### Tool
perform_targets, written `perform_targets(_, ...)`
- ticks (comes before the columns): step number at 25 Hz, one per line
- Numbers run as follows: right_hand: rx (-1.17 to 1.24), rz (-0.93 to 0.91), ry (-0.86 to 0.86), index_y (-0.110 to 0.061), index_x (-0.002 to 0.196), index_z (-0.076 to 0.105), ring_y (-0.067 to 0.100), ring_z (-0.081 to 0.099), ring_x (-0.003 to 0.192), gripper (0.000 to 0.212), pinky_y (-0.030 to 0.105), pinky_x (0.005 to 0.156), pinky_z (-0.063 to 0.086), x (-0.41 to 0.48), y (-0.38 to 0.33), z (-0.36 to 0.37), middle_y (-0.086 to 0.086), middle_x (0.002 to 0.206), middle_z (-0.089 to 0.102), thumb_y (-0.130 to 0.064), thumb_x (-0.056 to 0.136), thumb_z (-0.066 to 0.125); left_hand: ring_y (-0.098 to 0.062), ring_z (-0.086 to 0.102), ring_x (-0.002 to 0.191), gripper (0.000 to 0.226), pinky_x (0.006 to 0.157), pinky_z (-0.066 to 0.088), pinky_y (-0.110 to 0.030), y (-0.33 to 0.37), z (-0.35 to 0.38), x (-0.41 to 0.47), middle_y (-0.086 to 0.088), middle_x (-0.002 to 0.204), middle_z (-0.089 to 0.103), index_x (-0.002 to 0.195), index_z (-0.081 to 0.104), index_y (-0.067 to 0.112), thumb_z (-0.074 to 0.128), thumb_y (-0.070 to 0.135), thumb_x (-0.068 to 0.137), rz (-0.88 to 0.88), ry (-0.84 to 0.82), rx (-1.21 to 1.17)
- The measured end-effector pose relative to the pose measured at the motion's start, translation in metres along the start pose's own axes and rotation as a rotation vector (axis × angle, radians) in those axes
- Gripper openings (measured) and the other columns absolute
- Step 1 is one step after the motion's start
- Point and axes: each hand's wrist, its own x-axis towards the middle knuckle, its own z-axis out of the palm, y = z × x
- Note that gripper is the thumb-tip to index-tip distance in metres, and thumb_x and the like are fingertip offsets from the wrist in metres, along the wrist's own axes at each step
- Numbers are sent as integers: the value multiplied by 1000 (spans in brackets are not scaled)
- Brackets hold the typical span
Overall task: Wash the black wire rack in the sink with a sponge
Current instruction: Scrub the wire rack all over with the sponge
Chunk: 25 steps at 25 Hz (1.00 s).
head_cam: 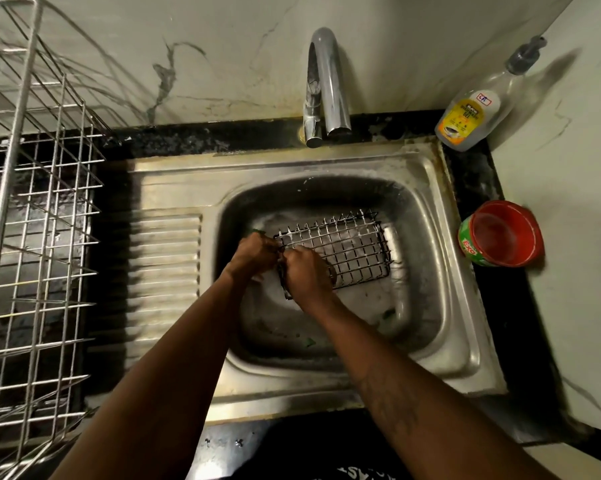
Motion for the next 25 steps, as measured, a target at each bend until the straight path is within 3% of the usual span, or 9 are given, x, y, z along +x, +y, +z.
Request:
perform_targets(4,-51,7,34,-13,114,67,22,64,90,19,30,70,53,1,26,-9,9,102,70,-12,95,62,-34,73,95,17,81,61,-55,-7,3,1,-13,104,75,100,74,21,75,9,87,-14,0,-87)
perform_targets(6,-70,89,35,-17,135,57,20,59,98,48,24,73,51,0,55,-24,10,118,63,-4,90,67,-29,72,92,24,78,62,-51,-8,6,2,-9,105,74,108,74,20,80,21,85,-59,21,-131)
perform_targets(8,-156,105,6,-24,145,50,16,54,95,61,19,70,44,-1,79,-39,10,126,55,1,91,63,-26,73,91,21,79,63,-48,-6,6,1,-9,106,75,105,74,20,81,24,85,-42,28,-125)
perform_targets(15,-138,-19,-77,-7,117,67,20,58,94,26,20,73,40,-1,40,-16,7,106,56,-2,94,55,-22,72,93,20,57,63,-41,1,8,-5,-2,102,73,109,74,23,76,26,89,-57,44,-60)
perform_targets(17,-65,-53,-91,-3,117,67,14,58,89,24,12,70,38,-8,15,-5,5,104,55,-5,97,54,-22,72,97,23,66,64,-39,1,7,-3,-3,107,74,113,74,20,75,22,90,-40,40,-37)
perform_targets(19,-75,-39,-47,-2,116,69,20,62,92,26,21,73,42,-14,0,-4,11,110,60,0,92,61,-24,72,100,24,83,61,-45,-1,6,-1,-7,112,75,114,74,16,74,17,90,-10,37,-11)
perform_targets(21,-78,-31,-53,-2,115,69,27,65,94,28,30,75,49,-19,-2,-11,14,113,62,2,87,67,-28,72,99,23,87,60,-50,-2,6,0,-10,112,75,113,73,17,73,13,90,-27,24,-45)
perform_targets(23,-97,-34,-60,-6,115,69,29,67,91,30,36,75,55,-16,0,-16,13,107,66,3,87,67,-28,72,97,23,81,62,-48,0,6,0,-11,110,74,113,72,20,73,13,91,-41,18,-60)
perform_targets(25,-93,-3,-45,-10,115,67,28,68,84,31,37,70,57,-10,5,-14,10,97,70,5,89,59,-24,73,92,21,59,63,-38,0,6,-2,-6,103,73,112,72,24,73,19,92,-54,29,-48)
